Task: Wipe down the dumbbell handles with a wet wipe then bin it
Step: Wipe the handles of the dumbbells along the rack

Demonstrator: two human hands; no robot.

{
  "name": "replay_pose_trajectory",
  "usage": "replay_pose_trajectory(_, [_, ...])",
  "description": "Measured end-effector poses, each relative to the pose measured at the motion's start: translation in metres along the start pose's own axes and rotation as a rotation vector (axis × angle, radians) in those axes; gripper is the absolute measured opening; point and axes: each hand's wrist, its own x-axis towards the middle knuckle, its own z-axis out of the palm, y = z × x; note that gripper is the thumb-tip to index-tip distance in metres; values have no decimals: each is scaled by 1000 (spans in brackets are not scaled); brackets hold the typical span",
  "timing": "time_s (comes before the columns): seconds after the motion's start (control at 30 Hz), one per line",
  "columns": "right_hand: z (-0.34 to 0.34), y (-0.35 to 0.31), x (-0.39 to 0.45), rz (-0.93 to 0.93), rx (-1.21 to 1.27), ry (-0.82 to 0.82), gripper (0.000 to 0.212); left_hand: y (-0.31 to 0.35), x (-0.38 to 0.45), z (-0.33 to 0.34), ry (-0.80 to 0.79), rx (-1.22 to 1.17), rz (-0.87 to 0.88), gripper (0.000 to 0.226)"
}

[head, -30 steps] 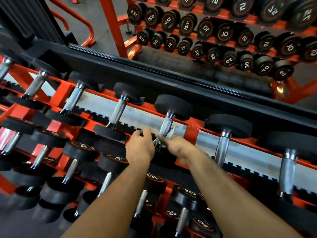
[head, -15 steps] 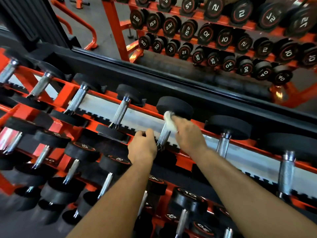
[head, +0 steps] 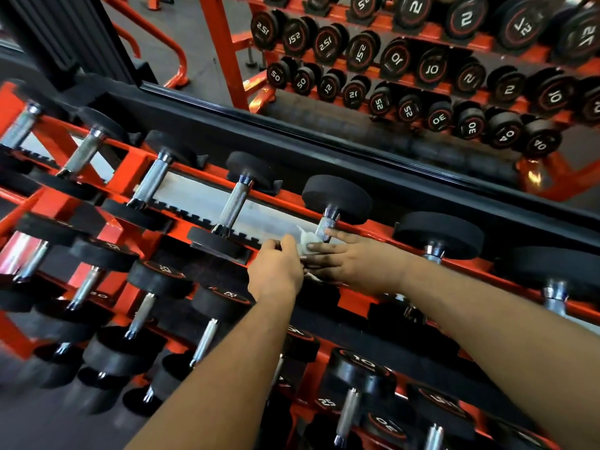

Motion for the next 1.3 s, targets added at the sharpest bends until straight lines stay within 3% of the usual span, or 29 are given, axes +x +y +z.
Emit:
replay_pose_trajectory(0.17, [-13,-6,26,31,90,-133,55,-1,2,1,-5,-18,3,39])
replay_pose_trajectory(0.37, [-26,-4,-9,-4,87,-163,53,1,-2,-3,-15,-8,-26,36])
replay_pose_trajectory(0.5, [-26,-19,-18,206,171,-118,51,6,-8,-8,-27,4,-18,38])
replay_pose_trajectory(0.53, [-31,-26,-28,319,284,-65,55,9,-15,-9,-28,6,-14,40])
replay_pose_trajectory(0.67, [-39,-58,-70,818,818,412,61,12,-23,-15,36,123,7,50])
replay_pose_trajectory(0.77, [-44,-79,-108,1093,1052,623,60,15,-41,-19,149,290,151,45])
replay_pose_trajectory(0.87, [-42,-93,-150,1249,1187,767,55,15,-71,-8,239,318,427,31])
replay_pose_trajectory(0.97, [-39,-104,-175,1313,1164,819,52,15,-110,18,134,254,616,29])
replay_pose_trajectory(1.03, [-41,-110,-183,1299,1085,775,51,19,-136,37,-50,230,555,33])
replay_pose_trajectory(1.13, [-36,-113,-183,1198,992,580,53,25,-159,70,-309,204,253,51])
replay_pose_trajectory(1.2, [-27,-117,-183,1182,995,468,51,33,-163,86,-387,107,65,59])
replay_pose_trajectory(1.3, [-8,-133,-180,1185,1008,406,46,39,-158,102,-398,47,-47,62])
